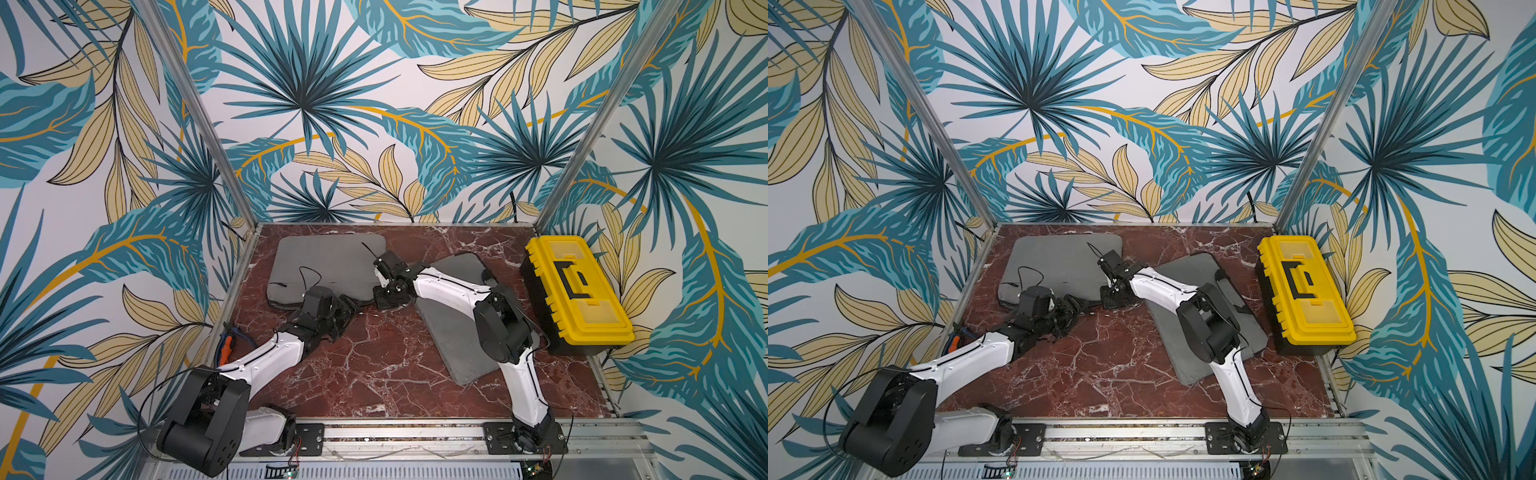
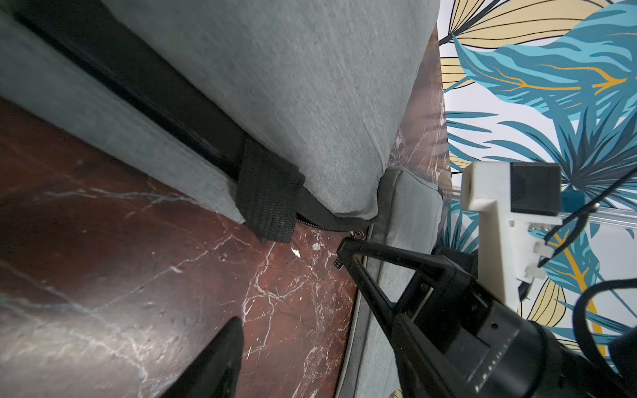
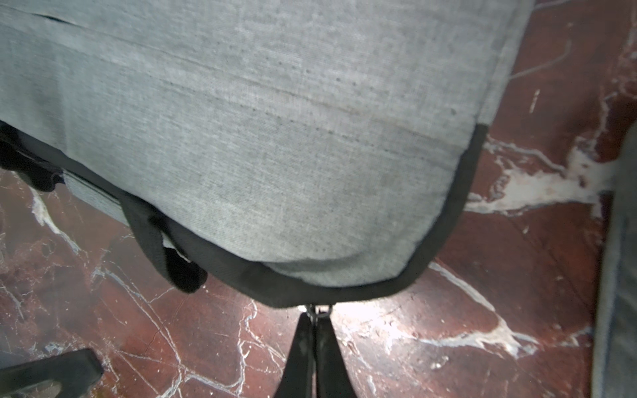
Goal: Open the zippered laptop bag and take out the laptop
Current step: Unzip the zipper on the zippered laptop bag.
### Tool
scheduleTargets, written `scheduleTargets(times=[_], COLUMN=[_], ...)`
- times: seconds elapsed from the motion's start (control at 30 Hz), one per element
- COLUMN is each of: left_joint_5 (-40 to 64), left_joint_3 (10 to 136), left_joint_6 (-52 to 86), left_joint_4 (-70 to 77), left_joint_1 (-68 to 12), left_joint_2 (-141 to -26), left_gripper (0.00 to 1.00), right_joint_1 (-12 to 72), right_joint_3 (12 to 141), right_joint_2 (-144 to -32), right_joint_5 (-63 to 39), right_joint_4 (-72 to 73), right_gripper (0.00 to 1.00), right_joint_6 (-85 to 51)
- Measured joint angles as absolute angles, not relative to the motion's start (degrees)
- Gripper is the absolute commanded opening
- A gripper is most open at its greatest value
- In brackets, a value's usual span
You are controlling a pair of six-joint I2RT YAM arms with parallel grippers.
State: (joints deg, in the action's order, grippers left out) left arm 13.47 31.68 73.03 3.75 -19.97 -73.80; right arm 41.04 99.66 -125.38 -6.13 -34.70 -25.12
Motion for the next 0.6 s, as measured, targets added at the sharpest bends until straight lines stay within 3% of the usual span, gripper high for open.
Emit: scheduleTargets(times=[0.6], left_joint_5=[13.30], left_joint_3=[31.46], left_joint_6=[76.16], left_joint_4=[12.25], left_joint_1=[-21.08], left_joint_2=[-83.70], left_gripper=[0.70], right_joint_1=[41.04], right_joint_3=[99.48], right_joint_2=[-125.38], right_joint_5=[-8.21], right_joint_4=[-33.08], right_gripper=[0.00], right_joint_6=[-25.34])
